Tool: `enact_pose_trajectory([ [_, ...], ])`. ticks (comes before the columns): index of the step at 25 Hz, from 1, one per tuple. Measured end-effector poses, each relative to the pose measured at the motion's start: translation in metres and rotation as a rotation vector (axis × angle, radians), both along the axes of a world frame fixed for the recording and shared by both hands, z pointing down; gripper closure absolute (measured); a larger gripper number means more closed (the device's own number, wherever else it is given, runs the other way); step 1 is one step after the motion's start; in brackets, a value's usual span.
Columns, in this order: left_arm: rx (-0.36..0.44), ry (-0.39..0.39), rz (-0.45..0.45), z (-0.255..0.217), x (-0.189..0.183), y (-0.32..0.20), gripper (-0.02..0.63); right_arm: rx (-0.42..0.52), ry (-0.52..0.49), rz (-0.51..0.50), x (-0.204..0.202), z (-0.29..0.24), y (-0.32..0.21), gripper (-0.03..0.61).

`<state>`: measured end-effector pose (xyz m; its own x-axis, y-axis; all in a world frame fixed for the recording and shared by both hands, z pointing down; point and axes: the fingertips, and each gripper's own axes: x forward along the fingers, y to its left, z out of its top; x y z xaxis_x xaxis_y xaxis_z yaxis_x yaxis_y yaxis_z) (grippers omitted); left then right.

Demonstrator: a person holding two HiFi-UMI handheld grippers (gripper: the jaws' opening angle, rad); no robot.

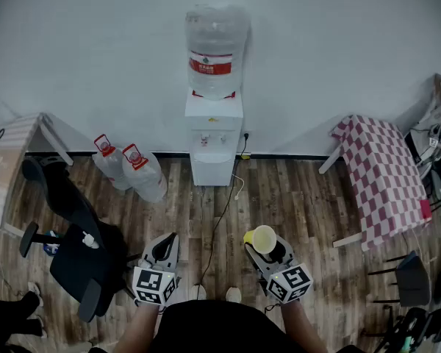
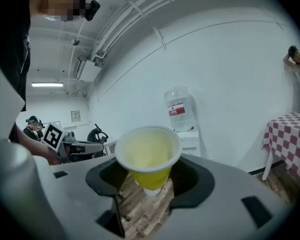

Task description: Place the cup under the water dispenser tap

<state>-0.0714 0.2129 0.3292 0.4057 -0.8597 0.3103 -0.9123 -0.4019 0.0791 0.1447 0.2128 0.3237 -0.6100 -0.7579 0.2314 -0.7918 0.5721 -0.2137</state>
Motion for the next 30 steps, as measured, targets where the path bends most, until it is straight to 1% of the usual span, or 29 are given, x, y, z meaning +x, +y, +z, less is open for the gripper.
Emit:
enact_pose_trajectory([
  [7,0.013,-0.010,0.014,-0.004,-0.003,-0.001,0.600,0.008,-0.002,0.015,-0.001,-0.002,0.000,0.316],
  [20,0.027,0.006,0.015,-0.004,-0.023,0.001,0.600,0.026,0.007,0.040,-0.012,-0.005,0.004,0.313],
  [30,0.027,0.021,0.037,0.007,-0.045,0.005,0.600,0.021,0.032,0.057,-0.035,0.003,0.012,0.313],
])
